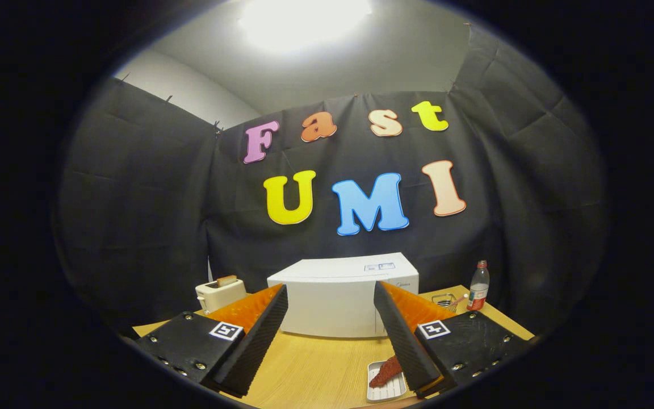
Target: Open the microwave, put the food inside, and close the microwave door.
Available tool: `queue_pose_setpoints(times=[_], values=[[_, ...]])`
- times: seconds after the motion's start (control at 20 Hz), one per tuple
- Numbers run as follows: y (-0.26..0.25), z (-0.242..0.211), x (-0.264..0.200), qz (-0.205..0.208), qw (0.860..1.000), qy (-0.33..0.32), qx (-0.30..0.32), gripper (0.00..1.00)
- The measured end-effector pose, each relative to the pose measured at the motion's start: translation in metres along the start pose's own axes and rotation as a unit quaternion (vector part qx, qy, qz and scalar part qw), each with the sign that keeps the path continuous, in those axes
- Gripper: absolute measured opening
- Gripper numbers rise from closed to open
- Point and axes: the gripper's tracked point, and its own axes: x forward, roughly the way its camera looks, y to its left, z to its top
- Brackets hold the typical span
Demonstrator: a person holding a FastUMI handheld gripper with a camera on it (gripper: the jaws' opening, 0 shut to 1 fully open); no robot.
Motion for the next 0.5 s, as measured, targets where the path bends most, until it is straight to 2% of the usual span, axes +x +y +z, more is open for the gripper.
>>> queue_pose_setpoints(times=[0.2,0.4,0.5], values=[[-0.004,-0.009,0.015,-0.001,1.000,-0.001,-0.007,0.96],[-0.020,-0.028,0.035,-0.024,0.999,0.015,-0.046,0.96],[-0.026,-0.032,0.042,-0.038,0.999,0.010,-0.028,0.96]])
